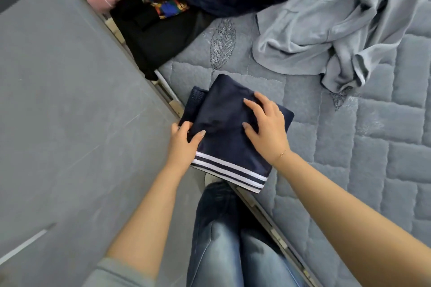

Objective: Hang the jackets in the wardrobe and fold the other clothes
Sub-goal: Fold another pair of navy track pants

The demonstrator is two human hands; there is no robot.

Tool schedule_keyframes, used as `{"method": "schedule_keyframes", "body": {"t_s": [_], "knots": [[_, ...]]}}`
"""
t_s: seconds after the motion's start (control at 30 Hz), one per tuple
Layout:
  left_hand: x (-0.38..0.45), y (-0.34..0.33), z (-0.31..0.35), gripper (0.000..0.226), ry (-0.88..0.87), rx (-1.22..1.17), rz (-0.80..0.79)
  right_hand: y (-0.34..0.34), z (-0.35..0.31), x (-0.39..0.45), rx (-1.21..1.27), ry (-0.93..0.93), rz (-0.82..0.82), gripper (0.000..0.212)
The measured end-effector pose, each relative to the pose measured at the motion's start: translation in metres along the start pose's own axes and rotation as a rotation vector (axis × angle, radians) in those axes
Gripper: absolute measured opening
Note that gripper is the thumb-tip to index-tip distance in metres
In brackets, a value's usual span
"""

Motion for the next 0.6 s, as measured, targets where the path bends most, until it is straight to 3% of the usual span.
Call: {"method": "schedule_keyframes", "body": {"t_s": [0.07,0.13,0.3,0.37,0.43,0.5,0.57,0.6], "knots": [[0.004,0.003,0.001,0.004,-0.017,-0.125,-0.057,0.006,0.005,0.009,-0.007,-0.007,0.040,0.061],[0.005,0.016,-0.009,0.010,0.005,-0.225,-0.063,0.007,0.014,0.019,0.016,-0.051,0.048,0.066],[0.013,0.019,-0.049,0.015,0.174,-0.394,0.003,-0.019,0.030,0.053,-0.103,-0.120,-0.183,0.065],[0.005,0.003,-0.064,0.036,0.350,-0.504,0.068,-0.023,0.029,0.066,-0.122,-0.112,-0.213,0.068],[-0.022,-0.025,-0.083,0.068,0.672,-0.680,0.075,-0.029,0.027,0.077,-0.107,-0.105,-0.282,0.071],[-0.052,-0.076,-0.083,0.080,0.837,-0.988,-0.146,-0.037,0.029,0.082,-0.098,-0.122,-0.371,0.071],[-0.073,-0.117,-0.049,0.079,0.669,-1.316,-0.404,-0.046,0.032,0.083,-0.067,-0.161,-0.440,0.073],[-0.080,-0.129,-0.035,0.076,0.583,-1.419,-0.440,-0.049,0.033,0.083,-0.042,-0.184,-0.469,0.076]]}}
Point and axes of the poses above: each hand's wrist, its own x-axis towards the middle knuckle, its own y-axis out of the back of the hand, z = x × y, the point moved 10 cm from there along x, towards the middle knuckle, and after that the axes turned 10 degrees about x, right-handed, at the moved point
